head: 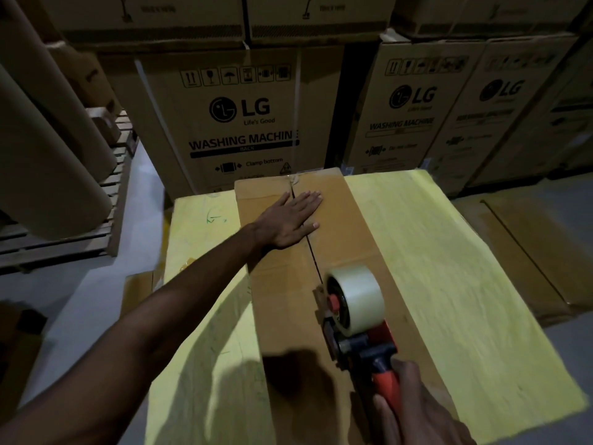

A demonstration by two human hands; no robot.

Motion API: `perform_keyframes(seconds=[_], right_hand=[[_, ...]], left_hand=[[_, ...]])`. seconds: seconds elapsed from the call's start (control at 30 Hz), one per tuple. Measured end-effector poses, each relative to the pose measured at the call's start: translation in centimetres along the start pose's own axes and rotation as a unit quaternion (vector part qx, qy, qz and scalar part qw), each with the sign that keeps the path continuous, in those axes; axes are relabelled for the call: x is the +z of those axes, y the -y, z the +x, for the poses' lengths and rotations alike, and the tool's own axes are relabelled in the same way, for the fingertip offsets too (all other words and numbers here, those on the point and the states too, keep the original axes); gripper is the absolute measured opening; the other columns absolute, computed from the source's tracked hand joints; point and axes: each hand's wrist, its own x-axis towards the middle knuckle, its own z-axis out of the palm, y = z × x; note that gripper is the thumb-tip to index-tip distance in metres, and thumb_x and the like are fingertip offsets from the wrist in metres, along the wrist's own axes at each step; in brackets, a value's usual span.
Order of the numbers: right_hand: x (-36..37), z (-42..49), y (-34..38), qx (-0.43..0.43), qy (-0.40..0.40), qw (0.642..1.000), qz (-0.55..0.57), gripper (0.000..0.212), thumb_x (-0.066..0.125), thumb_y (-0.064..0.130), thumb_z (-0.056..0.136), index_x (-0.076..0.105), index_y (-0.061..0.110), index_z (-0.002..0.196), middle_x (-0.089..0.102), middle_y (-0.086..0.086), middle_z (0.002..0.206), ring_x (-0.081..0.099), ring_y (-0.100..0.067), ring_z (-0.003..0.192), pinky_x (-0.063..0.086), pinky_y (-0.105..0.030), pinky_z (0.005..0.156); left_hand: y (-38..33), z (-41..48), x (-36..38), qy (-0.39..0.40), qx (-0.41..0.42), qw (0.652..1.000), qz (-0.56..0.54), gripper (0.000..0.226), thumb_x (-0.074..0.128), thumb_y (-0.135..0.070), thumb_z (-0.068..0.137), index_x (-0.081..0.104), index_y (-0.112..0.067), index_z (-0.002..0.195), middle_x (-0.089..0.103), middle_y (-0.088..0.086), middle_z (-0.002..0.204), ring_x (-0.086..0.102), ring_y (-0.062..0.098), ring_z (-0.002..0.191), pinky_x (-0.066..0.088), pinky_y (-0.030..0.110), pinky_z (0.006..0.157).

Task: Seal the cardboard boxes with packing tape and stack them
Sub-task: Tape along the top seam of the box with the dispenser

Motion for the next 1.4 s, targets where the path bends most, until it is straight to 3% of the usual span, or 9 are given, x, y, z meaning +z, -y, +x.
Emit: perform_keyframes(seconds=[0.07, 0.13, 0.27, 0.33, 0.43, 0.5, 0.9, 1.23, 1.4], right_hand=[[-0.2, -0.1, -0.2, 0.003, -0.019, 0.999, 0.026, 0.052, 0.044, 0.058, 0.099, 0.008, 0.042, 0.134, 0.052, 0.019, 0.121, 0.063, -0.003, 0.102, 0.051, -0.021, 0.085], [-0.7, 0.1, 0.4, 0.025, 0.009, 0.999, 0.037, 0.047, 0.031, 0.059, 0.102, 0.003, 0.042, 0.135, 0.048, 0.019, 0.129, 0.061, -0.004, 0.112, 0.048, -0.019, 0.091], [-0.5, 0.0, 0.8, 0.044, 0.066, 0.997, 0.014, 0.045, 0.028, 0.062, 0.100, 0.000, 0.043, 0.130, 0.048, 0.020, 0.133, 0.061, -0.006, 0.109, 0.049, -0.023, 0.092], [-0.4, -0.3, 1.0, 0.045, 0.072, 0.996, -0.004, 0.047, 0.028, 0.063, 0.099, 0.001, 0.043, 0.131, 0.047, 0.022, 0.136, 0.062, -0.005, 0.109, 0.050, -0.022, 0.091], [-0.4, -0.7, 1.0, 0.039, 0.074, 0.996, -0.005, 0.048, 0.030, 0.061, 0.099, 0.002, 0.043, 0.133, 0.049, 0.022, 0.136, 0.065, -0.007, 0.107, 0.051, -0.024, 0.087], [-0.3, -0.9, 0.9, 0.035, 0.079, 0.996, -0.004, 0.046, 0.030, 0.060, 0.099, 0.002, 0.043, 0.132, 0.053, 0.019, 0.133, 0.066, -0.009, 0.102, 0.053, -0.027, 0.084], [1.0, -2.4, 0.0, 0.058, 0.083, 0.995, -0.006, 0.042, 0.030, 0.050, 0.103, 0.011, 0.037, 0.138, 0.053, 0.008, 0.132, 0.065, -0.027, 0.103, 0.053, -0.041, 0.084], [1.4, -6.0, -2.1, 0.044, 0.063, 0.997, -0.013, 0.047, 0.031, 0.049, 0.105, 0.011, 0.033, 0.145, 0.055, 0.004, 0.128, 0.064, -0.027, 0.101, 0.050, -0.041, 0.080], [1.9, -10.2, -3.9, 0.046, 0.055, 0.997, -0.012, 0.050, 0.034, 0.050, 0.104, 0.013, 0.033, 0.146, 0.057, 0.007, 0.123, 0.066, -0.023, 0.099, 0.047, -0.037, 0.073]], left_hand=[[-0.9, -0.8, -0.2, -0.001, 0.006, 1.000, 0.013, 0.077, 0.015, -0.063, 0.108, -0.011, -0.018, 0.165, -0.012, 0.001, 0.173, -0.011, 0.013, 0.159, -0.005, 0.045, 0.129], [-2.4, -2.3, 0.1, 0.008, 0.034, 0.999, 0.018, 0.080, 0.015, -0.065, 0.107, -0.011, -0.015, 0.165, -0.013, 0.004, 0.172, -0.012, 0.014, 0.159, -0.005, 0.044, 0.130], [-6.4, -6.4, 1.8, 0.030, 0.093, 0.995, 0.013, 0.079, 0.005, -0.064, 0.105, -0.013, -0.016, 0.164, -0.016, 0.005, 0.172, -0.015, 0.018, 0.159, -0.007, 0.040, 0.129], [-8.3, -8.6, 2.8, 0.022, 0.113, 0.993, -0.015, 0.070, 0.019, -0.053, 0.109, -0.003, -0.019, 0.166, -0.010, 0.003, 0.173, -0.013, 0.017, 0.159, -0.008, 0.037, 0.129], [-10.8, -11.8, 3.4, -0.016, 0.158, 0.987, -0.040, 0.053, 0.035, -0.037, 0.109, 0.033, -0.022, 0.160, 0.024, 0.004, 0.170, 0.009, 0.020, 0.160, -0.002, 0.039, 0.130], [-11.9, -13.5, 3.3, -0.023, 0.171, 0.984, -0.041, 0.048, 0.034, -0.034, 0.109, 0.043, -0.020, 0.154, 0.038, 0.005, 0.164, 0.020, 0.020, 0.156, 0.004, 0.043, 0.130], [-13.1, -14.0, 4.1, -0.025, 0.158, 0.987, -0.011, 0.041, 0.034, -0.032, 0.109, 0.057, -0.020, 0.140, 0.056, 0.004, 0.149, 0.035, 0.018, 0.147, 0.010, 0.052, 0.129], [-13.5, -13.9, 5.1, 0.004, 0.144, 0.989, 0.024, 0.054, 0.019, -0.039, 0.110, 0.035, -0.024, 0.160, 0.031, 0.000, 0.168, 0.014, 0.013, 0.159, -0.003, 0.046, 0.129], [-13.6, -14.5, 4.5, 0.034, 0.138, 0.990, 0.019, 0.057, 0.011, -0.044, 0.113, 0.008, -0.026, 0.167, -0.005, -0.009, 0.173, -0.010, 0.004, 0.158, -0.004, 0.046, 0.129]])
